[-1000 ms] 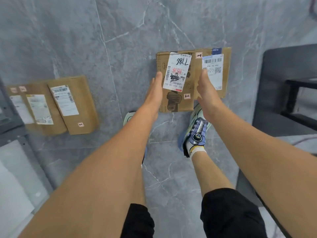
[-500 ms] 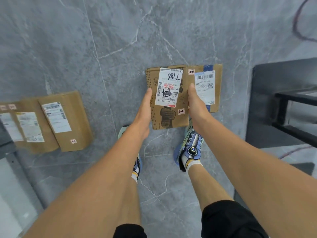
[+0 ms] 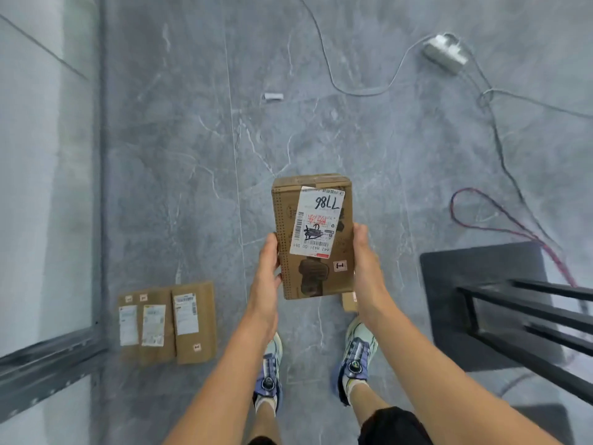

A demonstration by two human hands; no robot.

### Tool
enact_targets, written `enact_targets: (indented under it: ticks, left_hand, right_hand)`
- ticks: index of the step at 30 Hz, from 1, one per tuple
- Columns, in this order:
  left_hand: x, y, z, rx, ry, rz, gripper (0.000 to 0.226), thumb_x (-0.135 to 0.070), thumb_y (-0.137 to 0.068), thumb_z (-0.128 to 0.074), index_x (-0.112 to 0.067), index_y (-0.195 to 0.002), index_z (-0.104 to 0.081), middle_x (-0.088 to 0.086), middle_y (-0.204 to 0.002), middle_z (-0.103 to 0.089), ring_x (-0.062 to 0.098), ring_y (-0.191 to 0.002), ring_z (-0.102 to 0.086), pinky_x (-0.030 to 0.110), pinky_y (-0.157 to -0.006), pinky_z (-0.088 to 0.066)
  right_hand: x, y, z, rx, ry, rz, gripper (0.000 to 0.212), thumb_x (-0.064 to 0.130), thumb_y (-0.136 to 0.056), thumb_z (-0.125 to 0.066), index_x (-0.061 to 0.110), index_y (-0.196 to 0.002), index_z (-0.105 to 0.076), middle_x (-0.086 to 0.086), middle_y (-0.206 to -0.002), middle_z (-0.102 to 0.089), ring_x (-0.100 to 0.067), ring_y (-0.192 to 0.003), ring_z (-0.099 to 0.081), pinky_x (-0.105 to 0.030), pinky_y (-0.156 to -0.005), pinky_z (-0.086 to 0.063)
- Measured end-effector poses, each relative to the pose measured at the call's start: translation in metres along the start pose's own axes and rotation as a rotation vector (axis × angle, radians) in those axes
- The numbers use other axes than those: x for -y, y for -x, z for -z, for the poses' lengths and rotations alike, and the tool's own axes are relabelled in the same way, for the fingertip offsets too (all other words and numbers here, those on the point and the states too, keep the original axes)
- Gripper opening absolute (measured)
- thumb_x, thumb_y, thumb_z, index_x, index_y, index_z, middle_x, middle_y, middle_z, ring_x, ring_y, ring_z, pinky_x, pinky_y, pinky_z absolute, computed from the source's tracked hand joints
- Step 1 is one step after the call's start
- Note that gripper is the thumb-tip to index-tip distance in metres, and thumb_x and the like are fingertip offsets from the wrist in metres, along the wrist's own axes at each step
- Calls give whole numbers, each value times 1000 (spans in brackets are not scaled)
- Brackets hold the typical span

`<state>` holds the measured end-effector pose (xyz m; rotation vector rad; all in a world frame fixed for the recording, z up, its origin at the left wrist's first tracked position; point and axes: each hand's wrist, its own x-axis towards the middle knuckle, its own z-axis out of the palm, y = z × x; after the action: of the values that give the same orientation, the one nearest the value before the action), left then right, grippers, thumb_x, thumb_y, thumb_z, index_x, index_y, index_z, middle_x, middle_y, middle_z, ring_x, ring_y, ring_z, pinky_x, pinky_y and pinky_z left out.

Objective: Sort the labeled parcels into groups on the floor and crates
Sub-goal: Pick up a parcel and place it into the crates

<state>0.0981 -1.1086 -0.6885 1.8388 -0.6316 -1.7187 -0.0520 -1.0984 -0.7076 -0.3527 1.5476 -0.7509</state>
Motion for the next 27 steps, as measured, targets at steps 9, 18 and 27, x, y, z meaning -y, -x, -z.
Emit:
enact_targets:
  ticks: [9, 18, 27]
  left_hand:
    - [-182, 124, -7, 181, -24, -322, 38, -59, -105, -26, -53, -136, -48, -36, -124, -65, -7, -128, -52, 40, -121, -30]
    - [-309, 221, 9, 493, -176, -518, 49, -69, -102, -30, -53, -142, -51, -23, -136, -64, 9, -134, -53, 53, -121, -30]
    - [-366, 308, -15, 803, -322, -615, 51, -68, -102, -29, -50, -144, -51, -25, -138, -61, 6, -136, -50, 51, -121, -31]
  right_hand:
    - [183, 154, 0, -8, -19, 354, 53, 60, -108, -17, 46, -135, -60, 20, -123, -73, 6, -112, -66, -13, -86, -47]
    - [275, 285, -15, -236, -127, 562, 54, 66, -106, -20, 48, -135, -62, 19, -118, -76, -1, -112, -69, -30, -98, -45]
    - [290, 396, -1, -512, -273, 674, 56, 68, -105, -19, 49, -133, -64, 21, -121, -74, 0, -115, -67, -22, -95, -43]
